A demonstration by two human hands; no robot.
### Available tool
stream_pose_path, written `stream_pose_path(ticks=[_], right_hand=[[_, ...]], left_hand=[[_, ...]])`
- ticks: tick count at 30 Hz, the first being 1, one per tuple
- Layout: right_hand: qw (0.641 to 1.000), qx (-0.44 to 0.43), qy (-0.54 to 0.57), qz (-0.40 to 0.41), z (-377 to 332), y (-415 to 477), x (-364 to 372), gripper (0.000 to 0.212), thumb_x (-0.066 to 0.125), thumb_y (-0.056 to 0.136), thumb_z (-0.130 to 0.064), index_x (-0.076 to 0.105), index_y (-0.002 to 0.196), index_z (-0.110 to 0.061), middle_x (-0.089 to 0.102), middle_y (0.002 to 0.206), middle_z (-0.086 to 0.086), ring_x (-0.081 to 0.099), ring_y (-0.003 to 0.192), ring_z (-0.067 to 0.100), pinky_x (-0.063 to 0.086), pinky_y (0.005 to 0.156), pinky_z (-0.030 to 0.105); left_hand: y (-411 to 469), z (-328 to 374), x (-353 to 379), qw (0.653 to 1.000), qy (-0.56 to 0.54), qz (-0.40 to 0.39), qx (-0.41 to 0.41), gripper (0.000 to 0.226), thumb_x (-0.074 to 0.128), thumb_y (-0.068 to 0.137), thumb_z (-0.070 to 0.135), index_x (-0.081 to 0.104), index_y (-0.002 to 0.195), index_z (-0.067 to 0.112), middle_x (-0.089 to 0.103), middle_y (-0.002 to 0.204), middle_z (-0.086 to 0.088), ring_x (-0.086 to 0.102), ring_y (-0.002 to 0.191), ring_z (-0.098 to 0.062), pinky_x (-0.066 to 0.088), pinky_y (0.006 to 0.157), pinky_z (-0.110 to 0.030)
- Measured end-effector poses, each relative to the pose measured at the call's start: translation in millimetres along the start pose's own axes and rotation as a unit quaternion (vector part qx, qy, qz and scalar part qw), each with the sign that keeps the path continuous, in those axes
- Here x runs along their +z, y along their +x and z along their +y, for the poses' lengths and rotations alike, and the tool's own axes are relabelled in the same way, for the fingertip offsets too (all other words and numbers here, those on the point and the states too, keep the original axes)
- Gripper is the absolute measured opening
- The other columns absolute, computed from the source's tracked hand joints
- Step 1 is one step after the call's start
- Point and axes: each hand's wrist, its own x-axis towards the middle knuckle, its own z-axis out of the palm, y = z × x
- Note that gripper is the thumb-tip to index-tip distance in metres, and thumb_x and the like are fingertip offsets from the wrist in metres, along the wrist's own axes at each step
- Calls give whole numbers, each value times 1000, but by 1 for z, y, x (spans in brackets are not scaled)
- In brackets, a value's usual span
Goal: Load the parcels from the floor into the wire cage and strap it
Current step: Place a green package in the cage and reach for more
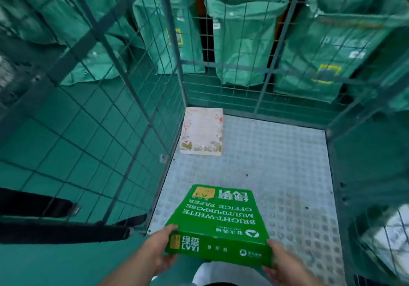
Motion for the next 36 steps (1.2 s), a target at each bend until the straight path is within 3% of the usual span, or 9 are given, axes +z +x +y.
stream_pose_path(ticks=[5,9,11,13,15,18,20,24,36], right_hand=[[1000,-2,-14,-28,-65,3,-11,44,65,99,-37,66,89,6,69,67,25,63,48,33,51,42,31],[995,-48,59,-68,-133,5,-1,40,56,103,-43,70,103,-6,76,85,16,62,59,24,50,54,28],[986,-89,92,-105,-167,2,9,30,53,105,-33,70,106,-9,77,90,9,63,72,22,51,65,29],[973,-126,114,-154,-198,-5,23,20,52,106,-22,66,118,-15,73,108,3,61,96,20,49,87,34],[968,-146,114,-167,-216,-8,37,19,51,106,-15,55,122,-25,60,119,1,55,105,18,45,97,35],[979,-137,35,-148,-220,-11,58,14,48,105,-12,54,97,-21,55,96,3,52,82,16,43,73,30],[983,-113,-17,-142,-210,-9,70,16,48,103,-11,55,90,-18,54,87,5,56,78,19,43,68,29],[978,-91,-67,-174,-173,-8,80,9,51,103,-18,58,105,-13,64,90,8,65,70,19,45,59,24],[985,-111,-78,-102,-130,-28,92,17,55,101,-23,63,110,-11,71,88,5,69,69,18,42,56,23]], left_hand=[[-7,47,38,998,-38,32,48,18,69,95,14,64,102,-1,63,82,-18,57,73,-29,50,65,-36],[-11,102,56,986,-95,35,133,34,72,93,17,60,120,2,62,109,-20,60,92,-30,56,77,-43],[-14,130,59,971,-141,26,192,60,78,89,22,49,139,5,61,124,-19,63,105,-33,57,90,-47],[-18,154,59,957,-171,31,231,99,82,78,33,26,159,26,48,152,-15,57,129,-37,46,110,-54],[-24,171,61,961,-149,35,231,109,79,72,44,19,161,33,33,163,-16,44,142,-42,34,119,-56],[-47,169,72,967,-107,24,230,63,71,85,40,52,138,11,54,141,-19,48,139,-42,43,111,-56],[-48,155,75,970,-81,21,230,32,61,99,30,58,125,12,60,128,-9,60,125,-36,52,98,-50],[-43,121,75,979,-58,2,196,30,56,104,29,61,128,12,68,118,-5,68,105,-25,53,82,-40],[-45,86,55,983,61,-34,168,24,57,102,27,66,119,13,71,112,-7,70,101,-26,52,80,-37]])
